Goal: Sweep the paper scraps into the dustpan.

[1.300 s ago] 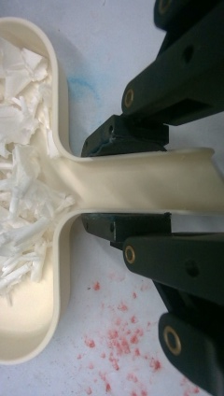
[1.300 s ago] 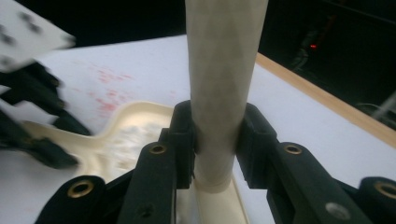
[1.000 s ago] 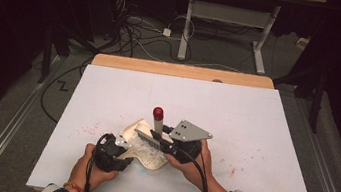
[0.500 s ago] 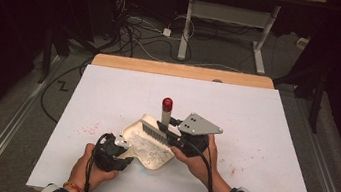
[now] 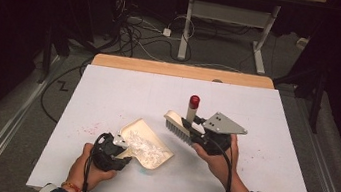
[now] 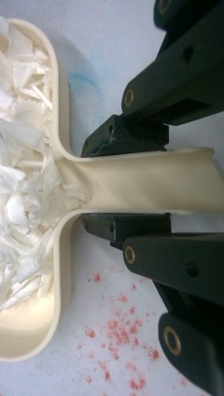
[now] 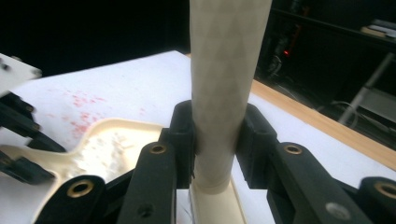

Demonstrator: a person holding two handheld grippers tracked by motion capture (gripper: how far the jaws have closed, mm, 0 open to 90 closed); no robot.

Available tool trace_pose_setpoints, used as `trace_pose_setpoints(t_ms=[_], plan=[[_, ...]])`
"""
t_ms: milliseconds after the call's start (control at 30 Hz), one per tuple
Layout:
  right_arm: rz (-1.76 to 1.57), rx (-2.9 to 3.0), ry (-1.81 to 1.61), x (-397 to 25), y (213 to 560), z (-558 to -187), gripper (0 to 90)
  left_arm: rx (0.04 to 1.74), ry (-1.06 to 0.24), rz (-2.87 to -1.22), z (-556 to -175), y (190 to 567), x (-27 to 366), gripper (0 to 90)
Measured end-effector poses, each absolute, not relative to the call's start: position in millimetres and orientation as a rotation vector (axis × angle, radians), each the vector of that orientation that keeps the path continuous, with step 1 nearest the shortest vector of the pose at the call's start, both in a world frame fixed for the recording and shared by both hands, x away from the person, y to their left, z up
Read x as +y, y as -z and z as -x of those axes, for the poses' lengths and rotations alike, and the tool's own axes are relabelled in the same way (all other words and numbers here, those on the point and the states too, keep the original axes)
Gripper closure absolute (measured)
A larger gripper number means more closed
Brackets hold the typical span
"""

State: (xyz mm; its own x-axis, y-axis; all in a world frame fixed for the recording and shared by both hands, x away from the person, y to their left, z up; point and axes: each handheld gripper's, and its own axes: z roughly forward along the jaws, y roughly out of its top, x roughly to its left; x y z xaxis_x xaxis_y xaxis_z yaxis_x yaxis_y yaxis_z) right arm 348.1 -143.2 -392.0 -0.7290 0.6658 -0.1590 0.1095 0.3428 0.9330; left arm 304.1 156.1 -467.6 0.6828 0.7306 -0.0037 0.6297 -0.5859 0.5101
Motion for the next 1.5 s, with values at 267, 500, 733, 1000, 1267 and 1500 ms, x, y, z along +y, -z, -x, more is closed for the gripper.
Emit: trace_pose_setpoints(t_ms=[267, 500, 733, 1000, 1267, 1500], plan=[[-0.732, 2.05, -1.268, -173, 399, -352, 71.3, 1.057, -0.282, -2.416, -305, 468, 157, 63.3], [-0.742, 2.036, -1.227, -163, 407, -368, 71.3, 1.066, -0.289, -2.416, -307, 468, 156, 63.2], [-0.699, 2.026, -1.205, -130, 415, -387, 71.4, 1.061, -0.287, -2.419, -309, 470, 155, 63.3], [-0.585, 2.151, -1.277, -109, 418, -373, 71.3, 1.061, -0.282, -2.412, -308, 471, 158, 63.3], [-0.443, 2.262, -1.411, -112, 403, -334, 71.4, 1.07, -0.29, -2.414, -307, 470, 158, 63.3], [-0.494, 2.186, -1.47, -133, 384, -327, 71.3, 1.066, -0.292, -2.42, -308, 470, 158, 63.3]])
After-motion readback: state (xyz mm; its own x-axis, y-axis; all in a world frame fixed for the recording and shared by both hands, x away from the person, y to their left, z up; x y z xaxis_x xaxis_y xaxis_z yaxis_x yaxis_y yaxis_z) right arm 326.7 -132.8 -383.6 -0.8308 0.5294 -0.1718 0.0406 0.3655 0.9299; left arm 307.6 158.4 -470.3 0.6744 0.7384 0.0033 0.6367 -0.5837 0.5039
